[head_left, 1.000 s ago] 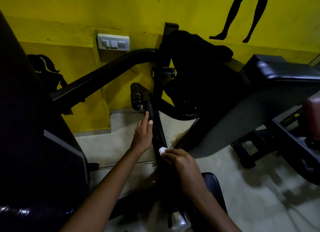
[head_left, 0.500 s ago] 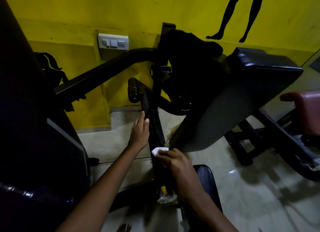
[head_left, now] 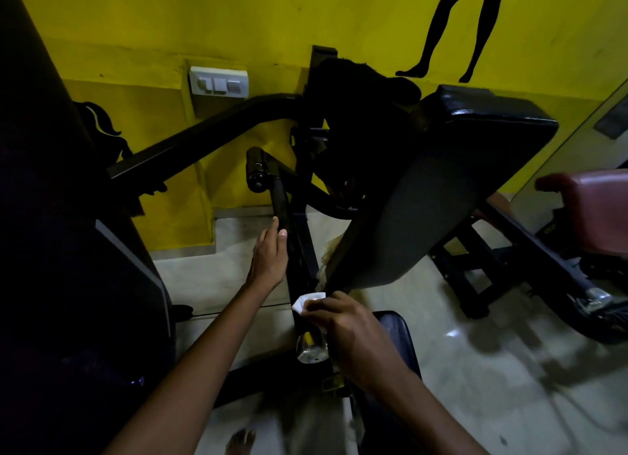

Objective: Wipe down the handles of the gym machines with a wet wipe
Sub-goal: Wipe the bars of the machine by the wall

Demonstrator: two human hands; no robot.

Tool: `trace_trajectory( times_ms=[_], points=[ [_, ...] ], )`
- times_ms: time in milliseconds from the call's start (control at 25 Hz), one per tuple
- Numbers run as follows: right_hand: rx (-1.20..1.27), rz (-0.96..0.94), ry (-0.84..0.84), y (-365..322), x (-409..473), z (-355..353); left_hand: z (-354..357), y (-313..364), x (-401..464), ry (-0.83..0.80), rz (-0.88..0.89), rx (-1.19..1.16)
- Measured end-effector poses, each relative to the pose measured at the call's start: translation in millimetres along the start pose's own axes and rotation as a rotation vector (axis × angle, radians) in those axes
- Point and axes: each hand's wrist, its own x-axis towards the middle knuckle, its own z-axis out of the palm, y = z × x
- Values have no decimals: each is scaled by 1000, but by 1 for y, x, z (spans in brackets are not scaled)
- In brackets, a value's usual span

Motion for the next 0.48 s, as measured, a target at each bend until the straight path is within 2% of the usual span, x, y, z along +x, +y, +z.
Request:
trace_trajectory(
  times_ms=[160, 360, 480],
  points=[
    [26, -2, 74, -11, -10, -4, -1, 2, -8, 5, 3, 23],
    [-14, 27, 20, -17, -21, -1, -2, 0, -15, -2, 26, 18],
    [-29, 140, -27, -14, -15, 11, -6, -4, -9, -10, 69, 34]
  ],
)
